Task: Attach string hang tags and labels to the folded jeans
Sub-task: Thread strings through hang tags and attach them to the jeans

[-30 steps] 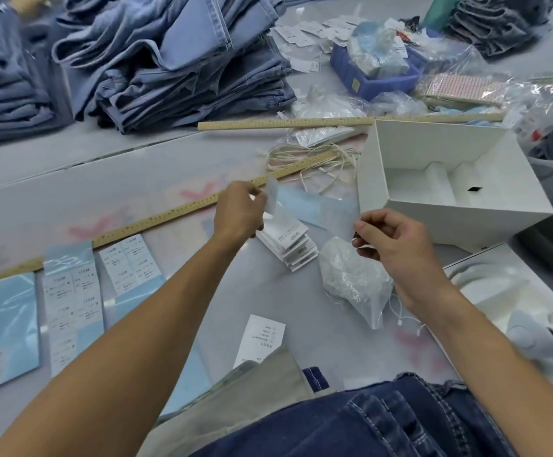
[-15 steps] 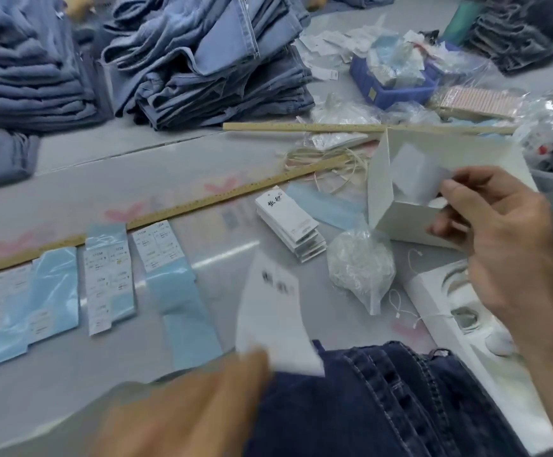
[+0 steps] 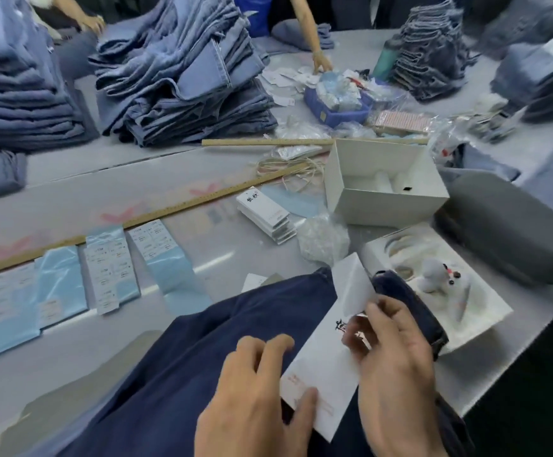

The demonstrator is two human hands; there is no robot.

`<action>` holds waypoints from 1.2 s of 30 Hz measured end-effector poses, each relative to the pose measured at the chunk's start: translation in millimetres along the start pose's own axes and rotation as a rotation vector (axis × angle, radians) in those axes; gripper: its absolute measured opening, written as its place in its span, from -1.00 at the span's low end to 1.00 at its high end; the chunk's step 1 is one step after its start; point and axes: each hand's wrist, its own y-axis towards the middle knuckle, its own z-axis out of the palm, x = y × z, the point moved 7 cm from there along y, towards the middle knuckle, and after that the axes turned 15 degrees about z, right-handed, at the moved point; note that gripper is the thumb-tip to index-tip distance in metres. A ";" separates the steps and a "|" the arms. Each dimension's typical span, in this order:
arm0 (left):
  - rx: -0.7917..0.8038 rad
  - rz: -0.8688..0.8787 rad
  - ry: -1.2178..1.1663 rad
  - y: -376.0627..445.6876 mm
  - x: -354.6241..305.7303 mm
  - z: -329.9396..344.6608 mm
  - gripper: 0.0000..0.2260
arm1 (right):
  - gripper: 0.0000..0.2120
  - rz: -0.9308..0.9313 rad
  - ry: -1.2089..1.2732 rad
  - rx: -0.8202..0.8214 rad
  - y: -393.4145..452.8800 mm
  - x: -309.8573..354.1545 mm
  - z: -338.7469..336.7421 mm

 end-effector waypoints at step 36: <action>-0.304 -0.249 -1.176 4.8 31.8 20.2 -0.90 | -0.90 -1.378 -1.448 -0.019 -91.3 -1.7 22.9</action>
